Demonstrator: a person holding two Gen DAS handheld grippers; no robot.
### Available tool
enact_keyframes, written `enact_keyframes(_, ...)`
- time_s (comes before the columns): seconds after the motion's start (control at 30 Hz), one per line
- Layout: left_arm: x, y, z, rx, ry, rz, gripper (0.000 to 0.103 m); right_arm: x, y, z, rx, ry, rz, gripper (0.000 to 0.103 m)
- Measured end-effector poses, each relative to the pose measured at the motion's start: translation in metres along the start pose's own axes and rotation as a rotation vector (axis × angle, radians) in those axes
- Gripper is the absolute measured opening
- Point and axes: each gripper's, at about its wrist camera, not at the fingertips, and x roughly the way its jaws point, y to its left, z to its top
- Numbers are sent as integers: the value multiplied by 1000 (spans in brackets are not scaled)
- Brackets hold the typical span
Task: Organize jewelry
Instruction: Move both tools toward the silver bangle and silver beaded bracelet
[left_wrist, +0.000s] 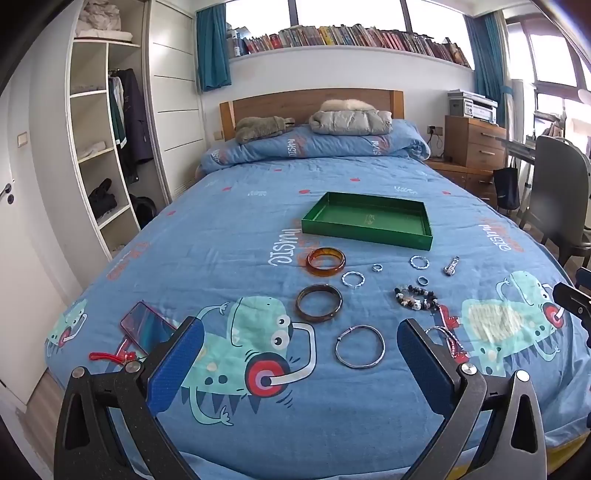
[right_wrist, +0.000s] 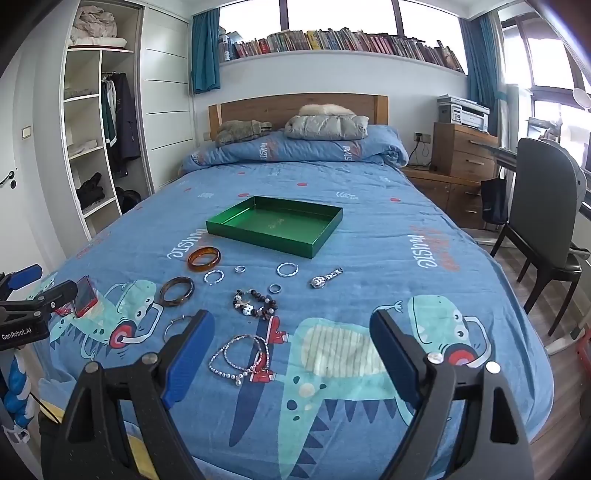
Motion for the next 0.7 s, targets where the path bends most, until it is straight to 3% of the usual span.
enact_keyframes(0.7,24,-4,-5,37,33,33,103,20,0,-6,-5,30,25,86)
